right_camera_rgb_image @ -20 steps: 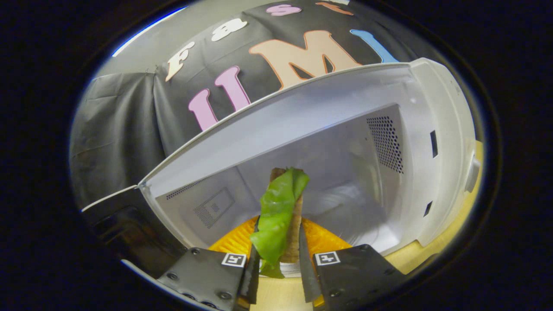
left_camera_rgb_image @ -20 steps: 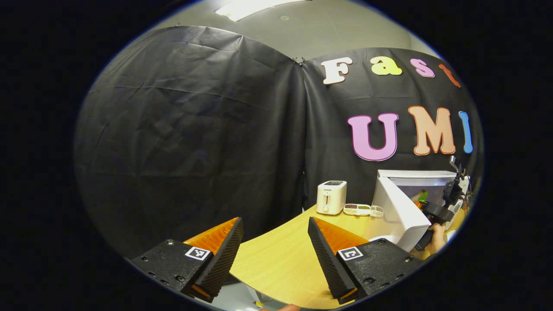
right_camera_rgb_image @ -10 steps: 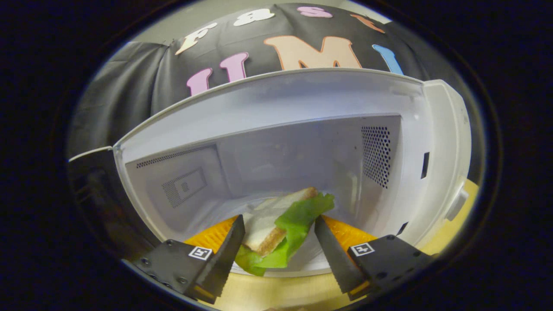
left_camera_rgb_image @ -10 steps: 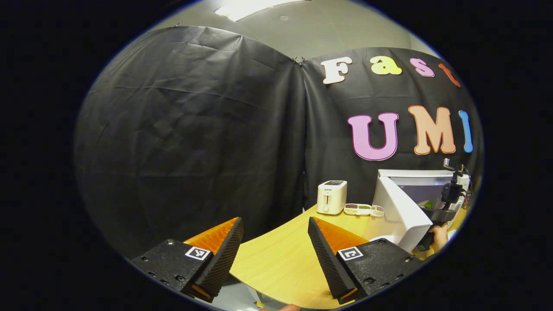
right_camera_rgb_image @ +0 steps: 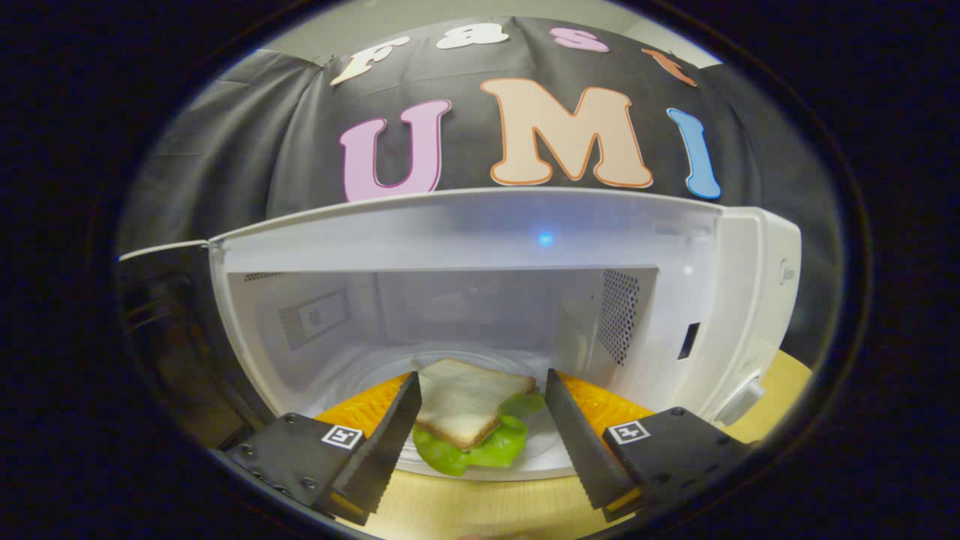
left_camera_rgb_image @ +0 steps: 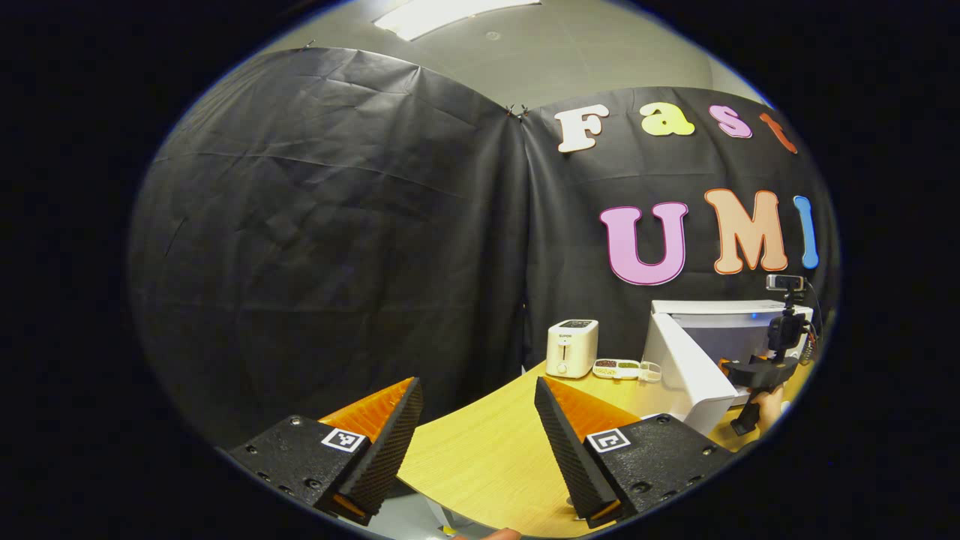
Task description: Open the microwave oven with the left hand, put the food in, and close the microwave oven.
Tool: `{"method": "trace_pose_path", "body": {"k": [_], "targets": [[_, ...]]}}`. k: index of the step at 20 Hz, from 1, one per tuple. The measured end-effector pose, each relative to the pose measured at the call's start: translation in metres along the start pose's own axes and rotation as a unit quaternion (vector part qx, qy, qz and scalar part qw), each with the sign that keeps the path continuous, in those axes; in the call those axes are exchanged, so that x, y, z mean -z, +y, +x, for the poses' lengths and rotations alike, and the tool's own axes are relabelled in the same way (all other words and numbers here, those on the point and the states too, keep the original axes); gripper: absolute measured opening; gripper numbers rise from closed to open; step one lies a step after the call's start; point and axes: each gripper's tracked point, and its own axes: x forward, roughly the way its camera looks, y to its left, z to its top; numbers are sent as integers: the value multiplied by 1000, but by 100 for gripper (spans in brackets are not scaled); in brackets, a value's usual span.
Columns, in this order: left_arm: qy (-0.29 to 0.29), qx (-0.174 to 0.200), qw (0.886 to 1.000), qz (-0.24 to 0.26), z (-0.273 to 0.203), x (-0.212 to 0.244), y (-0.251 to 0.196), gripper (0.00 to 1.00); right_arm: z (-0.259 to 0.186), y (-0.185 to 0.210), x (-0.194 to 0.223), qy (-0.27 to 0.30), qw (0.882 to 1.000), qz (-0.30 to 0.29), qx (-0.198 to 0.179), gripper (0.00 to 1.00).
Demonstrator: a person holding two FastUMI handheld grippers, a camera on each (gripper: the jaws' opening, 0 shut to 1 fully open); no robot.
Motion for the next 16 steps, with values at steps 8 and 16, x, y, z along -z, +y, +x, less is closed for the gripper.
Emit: {"method": "trace_pose_path", "body": {"k": [8,16], "targets": [[5,8,1000,0,2,2,-2,87,-97,1,-49,-28,995,-27,-92,97],[6,66,998,-15,-2,1,-31,72,-167,-41,-74,-29,992,-38,-115,100]]}}
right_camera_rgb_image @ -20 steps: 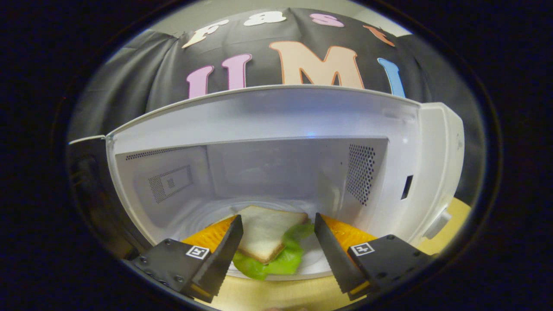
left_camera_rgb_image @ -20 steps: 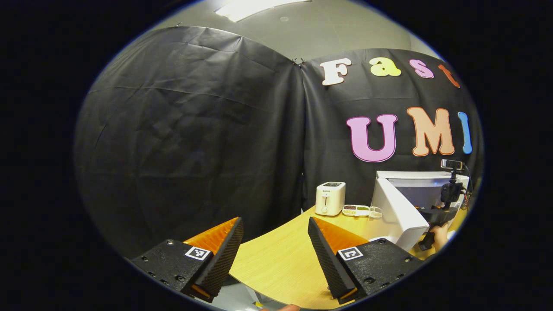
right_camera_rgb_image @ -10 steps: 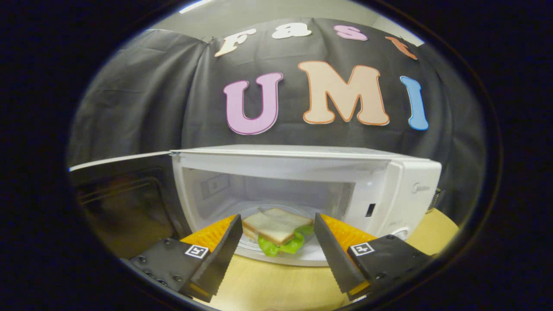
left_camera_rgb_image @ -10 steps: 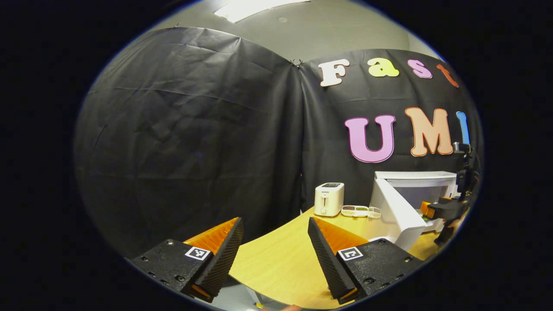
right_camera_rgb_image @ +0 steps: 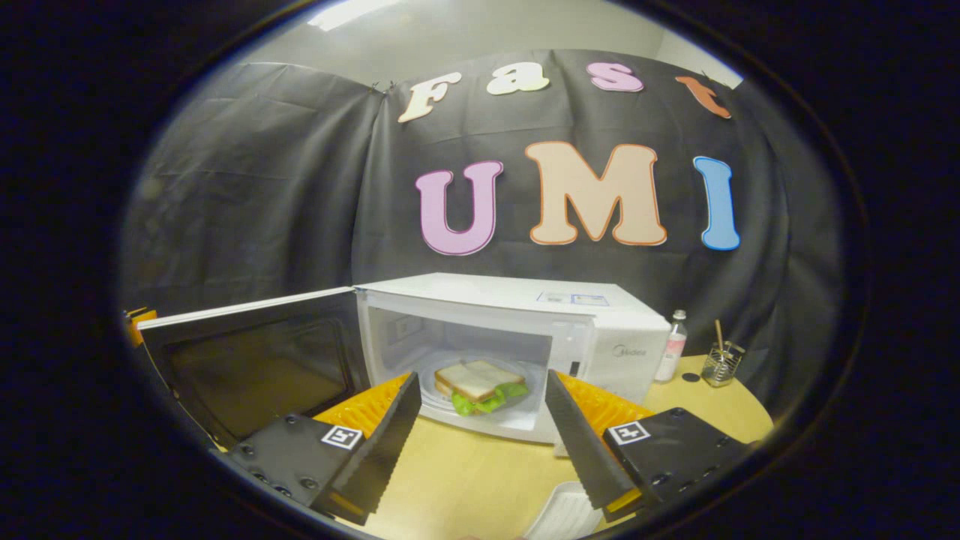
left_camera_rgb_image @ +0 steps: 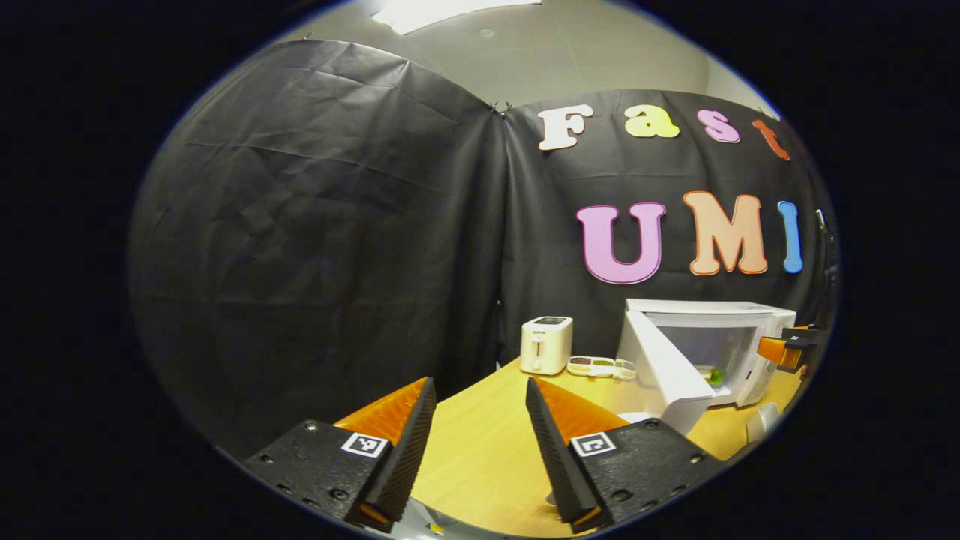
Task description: Open the microwave oven with the left hand, put the food in, and close the microwave oven.
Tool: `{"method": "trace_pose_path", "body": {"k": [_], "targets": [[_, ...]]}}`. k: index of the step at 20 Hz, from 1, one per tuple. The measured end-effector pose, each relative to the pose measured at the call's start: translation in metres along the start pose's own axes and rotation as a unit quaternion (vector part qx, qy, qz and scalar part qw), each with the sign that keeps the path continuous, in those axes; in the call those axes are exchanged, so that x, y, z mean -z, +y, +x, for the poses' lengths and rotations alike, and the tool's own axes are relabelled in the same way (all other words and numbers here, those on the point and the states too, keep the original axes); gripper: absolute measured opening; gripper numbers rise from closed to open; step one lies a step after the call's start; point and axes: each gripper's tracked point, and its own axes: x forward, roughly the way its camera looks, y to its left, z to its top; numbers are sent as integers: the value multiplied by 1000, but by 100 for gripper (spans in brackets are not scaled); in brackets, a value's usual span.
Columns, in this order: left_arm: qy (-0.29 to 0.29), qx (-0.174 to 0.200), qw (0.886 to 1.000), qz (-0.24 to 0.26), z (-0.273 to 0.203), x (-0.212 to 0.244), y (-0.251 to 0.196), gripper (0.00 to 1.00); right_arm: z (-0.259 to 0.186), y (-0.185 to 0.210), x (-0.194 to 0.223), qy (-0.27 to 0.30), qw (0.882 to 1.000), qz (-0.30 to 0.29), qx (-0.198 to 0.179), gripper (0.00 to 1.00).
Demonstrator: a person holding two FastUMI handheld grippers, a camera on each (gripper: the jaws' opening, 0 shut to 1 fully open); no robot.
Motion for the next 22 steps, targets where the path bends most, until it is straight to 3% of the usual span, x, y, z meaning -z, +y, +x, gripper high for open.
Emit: {"method": "trace_pose_path", "body": {"k": [1,2,3,4,5,6,7,8,11,14,15,16,18,22], "targets": [[-1,6,1000,0,1,1,-1,60,-6,-5,-3,4,1000,2,-4,97],[-1,8,1000,0,2,1,-2,59,-12,-12,-6,6,1000,5,-4,97],[0,18,1000,-1,1,2,-8,48,-18,-21,-13,5,1000,9,-2,100],[2,32,999,-3,1,3,-16,47,-23,-30,-22,0,1000,13,0,100],[2,40,999,-4,2,3,-20,31,-28,-40,-33,-8,1000,15,2,100],[4,43,999,-5,4,3,-23,24,-31,-51,-41,-14,1000,15,7,100],[6,41,999,-4,6,7,-24,11,-34,-66,-49,-18,1000,13,19,96],[11,40,999,-1,6,10,-25,14,-38,-81,-57,-25,999,10,33,96],[29,23,999,9,13,21,-24,1,-48,-124,-83,-46,996,0,77,96],[37,16,999,8,16,26,-31,4,-59,-167,-109,-66,988,-5,140,96],[36,14,999,11,16,23,-32,6,-60,-175,-113,-70,986,-4,150,96],[35,14,999,11,16,22,-35,1,-60,-181,-116,-71,986,-2,154,96],[34,20,999,7,12,21,-45,1,-57,-200,-115,-66,982,2,174,100],[32,25,999,18,7,23,-65,1,-53,-224,-109,-57,978,20,198,96]]}}
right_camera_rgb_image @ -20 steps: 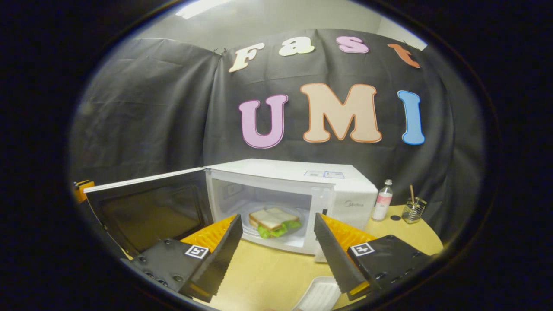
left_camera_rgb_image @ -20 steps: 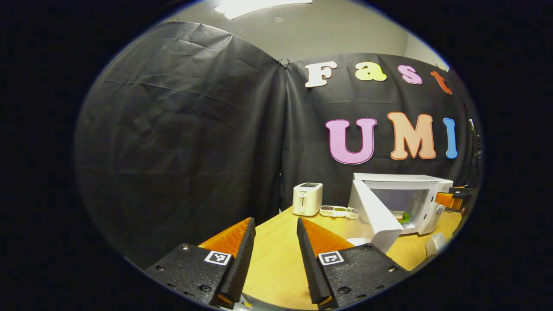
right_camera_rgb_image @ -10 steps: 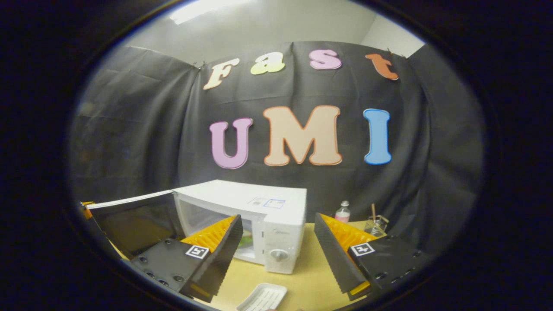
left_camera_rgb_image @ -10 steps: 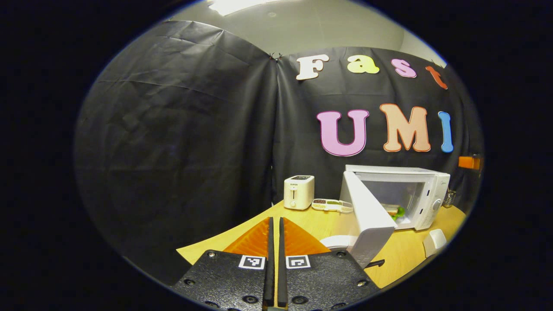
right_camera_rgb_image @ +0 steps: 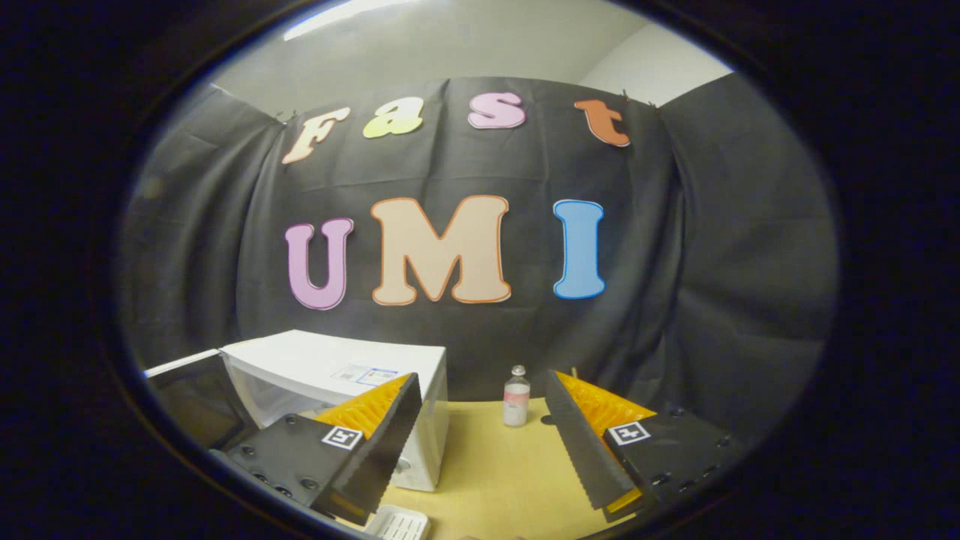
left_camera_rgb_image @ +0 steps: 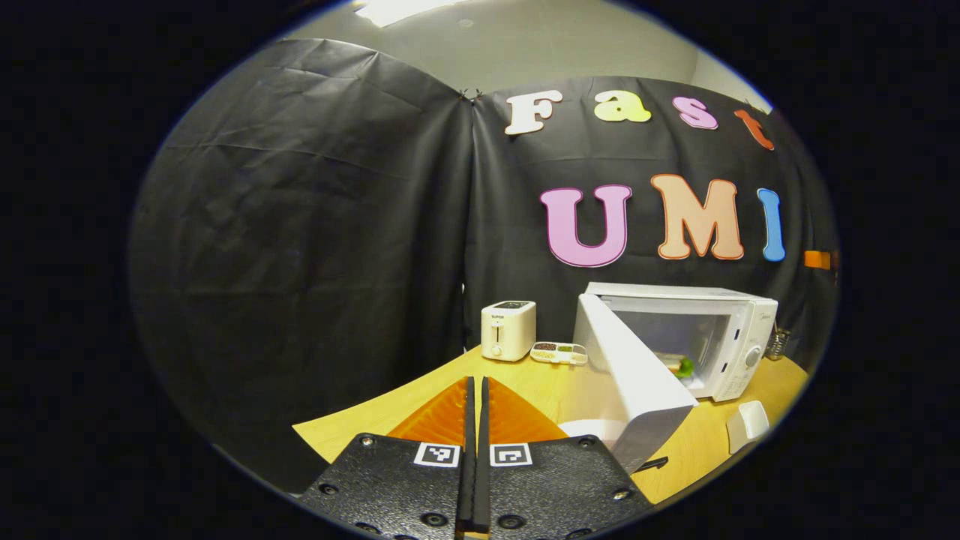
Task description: Open the microwave oven with the left hand, put the food in, and close the microwave oven.
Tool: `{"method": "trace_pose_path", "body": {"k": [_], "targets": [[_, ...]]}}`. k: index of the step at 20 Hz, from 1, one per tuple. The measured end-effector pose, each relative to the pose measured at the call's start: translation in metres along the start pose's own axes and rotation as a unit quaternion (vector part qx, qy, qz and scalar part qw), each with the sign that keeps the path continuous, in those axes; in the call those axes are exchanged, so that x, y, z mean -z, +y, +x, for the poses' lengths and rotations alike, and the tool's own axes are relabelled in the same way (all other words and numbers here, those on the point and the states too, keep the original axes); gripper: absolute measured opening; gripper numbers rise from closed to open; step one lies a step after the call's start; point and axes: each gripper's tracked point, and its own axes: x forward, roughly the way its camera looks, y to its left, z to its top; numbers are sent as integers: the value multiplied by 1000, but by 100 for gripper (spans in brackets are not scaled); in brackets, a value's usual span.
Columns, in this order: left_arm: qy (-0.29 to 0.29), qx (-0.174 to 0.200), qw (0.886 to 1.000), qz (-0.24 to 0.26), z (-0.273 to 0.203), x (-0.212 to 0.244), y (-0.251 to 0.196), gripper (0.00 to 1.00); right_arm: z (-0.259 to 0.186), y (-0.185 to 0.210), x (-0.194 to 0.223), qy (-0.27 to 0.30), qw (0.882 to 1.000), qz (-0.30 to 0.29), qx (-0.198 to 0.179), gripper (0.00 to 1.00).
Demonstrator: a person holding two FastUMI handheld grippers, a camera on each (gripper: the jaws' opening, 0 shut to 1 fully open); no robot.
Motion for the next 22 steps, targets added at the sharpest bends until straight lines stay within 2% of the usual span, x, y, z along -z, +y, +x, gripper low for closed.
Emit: {"method": "trace_pose_path", "body": {"k": [3,7,10,12,13,16,22], "targets": [[7,8,1000,-1,-1,6,-23,1,6,-1,4,6,1000,8,-6,97],[15,57,998,-19,-3,10,-73,1,15,6,6,4,1000,17,-25,96],[10,85,996,-6,-5,4,-108,1,25,12,18,9,999,19,-40,96],[3,98,995,1,-5,-1,-131,1,29,9,19,7,999,15,-36,96],[4,105,994,5,-4,0,-143,1,31,9,18,6,999,15,-36,100],[7,129,992,10,0,1,-178,1,33,11,16,1,999,24,-41,96],[21,173,985,6,11,8,-246,1,40,10,20,6,999,17,-48,96]]}}
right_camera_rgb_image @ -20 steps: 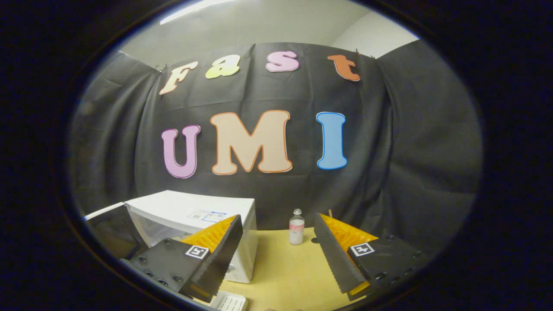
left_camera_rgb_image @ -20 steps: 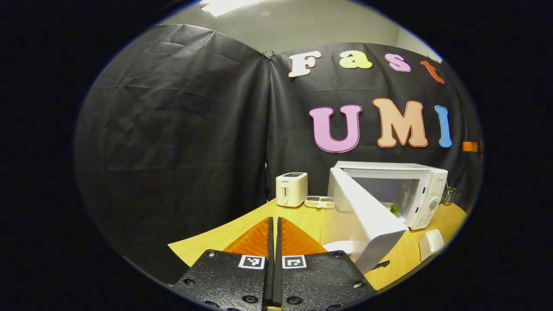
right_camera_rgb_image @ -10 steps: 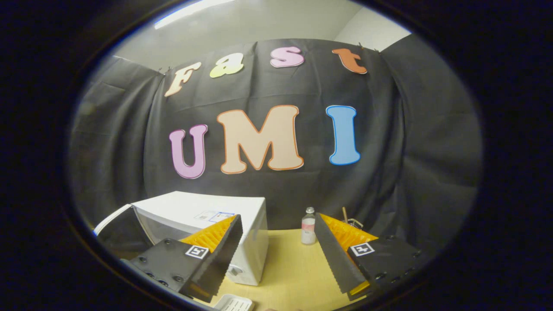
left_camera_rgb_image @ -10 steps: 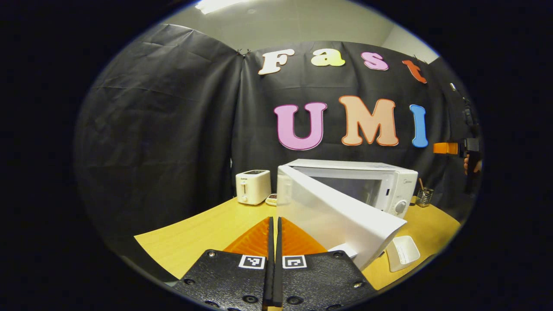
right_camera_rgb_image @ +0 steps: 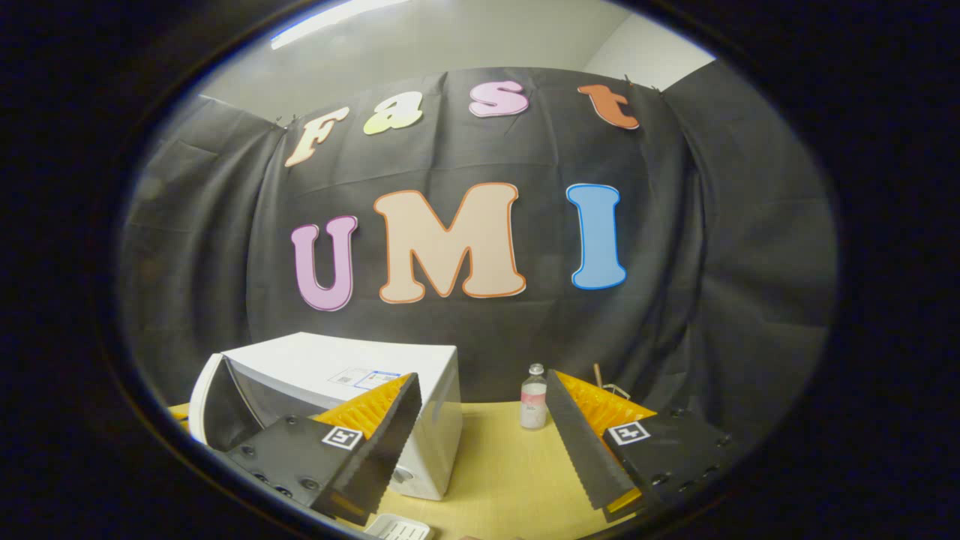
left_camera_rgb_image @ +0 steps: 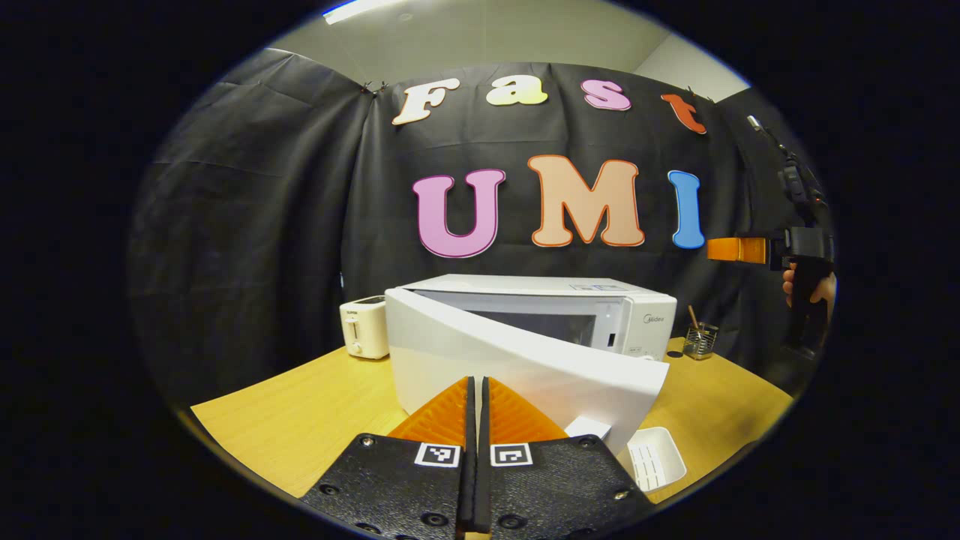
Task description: Open the microwave oven with the left hand, put the food in, and close the microwave oven.
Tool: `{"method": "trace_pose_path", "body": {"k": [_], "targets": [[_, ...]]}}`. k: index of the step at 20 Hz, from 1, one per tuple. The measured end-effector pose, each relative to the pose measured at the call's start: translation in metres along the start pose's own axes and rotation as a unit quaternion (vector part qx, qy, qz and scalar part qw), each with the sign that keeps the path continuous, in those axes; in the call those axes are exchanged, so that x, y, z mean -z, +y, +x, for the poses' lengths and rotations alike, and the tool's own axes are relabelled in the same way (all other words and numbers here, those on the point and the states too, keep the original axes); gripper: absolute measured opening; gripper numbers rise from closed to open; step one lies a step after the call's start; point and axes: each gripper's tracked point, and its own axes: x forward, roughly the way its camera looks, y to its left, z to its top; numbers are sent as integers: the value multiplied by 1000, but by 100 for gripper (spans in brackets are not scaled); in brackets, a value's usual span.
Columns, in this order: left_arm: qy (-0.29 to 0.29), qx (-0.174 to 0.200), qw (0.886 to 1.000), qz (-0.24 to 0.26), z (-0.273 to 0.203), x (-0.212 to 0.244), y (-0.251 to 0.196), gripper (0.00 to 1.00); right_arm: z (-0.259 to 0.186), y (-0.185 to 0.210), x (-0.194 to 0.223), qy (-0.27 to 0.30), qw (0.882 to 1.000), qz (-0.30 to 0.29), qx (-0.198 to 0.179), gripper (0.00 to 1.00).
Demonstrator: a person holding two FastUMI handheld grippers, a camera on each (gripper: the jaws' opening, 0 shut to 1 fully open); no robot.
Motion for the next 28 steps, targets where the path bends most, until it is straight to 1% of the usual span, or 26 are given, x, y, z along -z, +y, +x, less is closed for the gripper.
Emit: {"method": "trace_pose_path", "body": {"k": [5,8,10,15,19,20,21,23,26,27,28], "targets": [[-1,26,1000,-4,32,-1,-37,1,3,9,1,2,1000,-5,-13,96],[11,37,999,-6,51,4,-55,1,3,10,-2,-4,1000,-4,-14,96],[17,41,999,-7,63,6,-64,1,3,14,-3,-6,1000,-2,-22,96],[27,61,998,-15,86,10,-92,1,5,10,-3,-6,1000,0,-18,96],[22,63,998,-17,101,6,-101,1,3,4,-4,-6,1000,6,-17,96],[21,63,998,-16,105,4,-103,1,3,3,-6,-8,1000,11,-19,100],[23,62,998,-17,108,6,-104,1,2,1,-9,-12,1000,18,-19,96],[23,64,997,-21,113,4,-107,1,3,-2,-11,-17,999,24,-17,96],[29,61,997,-20,116,9,-108,1,4,-13,-7,-9,1000,15,-10,96],[27,61,997,-24,117,8,-107,1,5,-18,-9,-11,1000,19,-4,100],[23,62,997,-29,116,6,-107,1,5,-21,-10,-12,1000,22,0,96]]}}
